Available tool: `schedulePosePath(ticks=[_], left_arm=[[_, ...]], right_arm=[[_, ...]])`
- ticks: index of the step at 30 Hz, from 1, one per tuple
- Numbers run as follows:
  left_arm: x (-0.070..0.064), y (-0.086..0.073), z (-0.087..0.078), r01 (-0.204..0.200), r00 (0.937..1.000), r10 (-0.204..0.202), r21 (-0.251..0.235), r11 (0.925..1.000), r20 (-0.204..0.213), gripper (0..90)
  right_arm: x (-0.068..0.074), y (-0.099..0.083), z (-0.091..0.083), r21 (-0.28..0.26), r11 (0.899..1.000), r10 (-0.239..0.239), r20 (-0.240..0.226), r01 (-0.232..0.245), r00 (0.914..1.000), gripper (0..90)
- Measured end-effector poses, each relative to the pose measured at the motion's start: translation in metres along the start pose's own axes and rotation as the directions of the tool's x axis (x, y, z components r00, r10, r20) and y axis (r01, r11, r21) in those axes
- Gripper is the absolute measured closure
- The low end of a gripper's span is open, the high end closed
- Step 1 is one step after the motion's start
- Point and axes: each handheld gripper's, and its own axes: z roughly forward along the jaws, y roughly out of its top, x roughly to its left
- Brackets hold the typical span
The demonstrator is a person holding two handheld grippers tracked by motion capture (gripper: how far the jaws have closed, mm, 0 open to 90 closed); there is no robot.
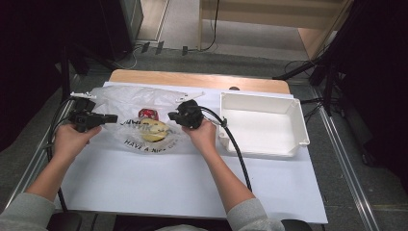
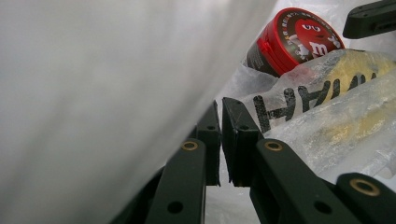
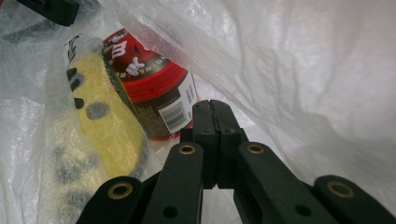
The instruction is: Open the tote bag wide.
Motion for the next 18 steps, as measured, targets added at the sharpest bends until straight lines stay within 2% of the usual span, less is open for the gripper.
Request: schedulePosePath(ticks=[7,16,18], left_arm=[[0.001,-0.004,0.008,0.008,0.9999,-0.008,-0.005,1.0000,0.007,86.5],[0.004,-0.015,0.020,0.005,1.0000,-0.005,0.024,0.9997,0.000,86.7],[0.005,-0.017,0.022,0.009,1.0000,-0.009,0.028,0.9996,0.002,86.7]], right_arm=[[-0.002,-0.006,0.002,-0.005,1.000,0.017,0.012,-0.017,0.9998,90.0],[-0.007,-0.015,0.005,0.011,0.999,0.047,0.018,-0.047,0.9987,90.0],[-0.008,-0.016,0.006,0.013,0.999,0.040,0.022,-0.040,0.9990,90.0]])
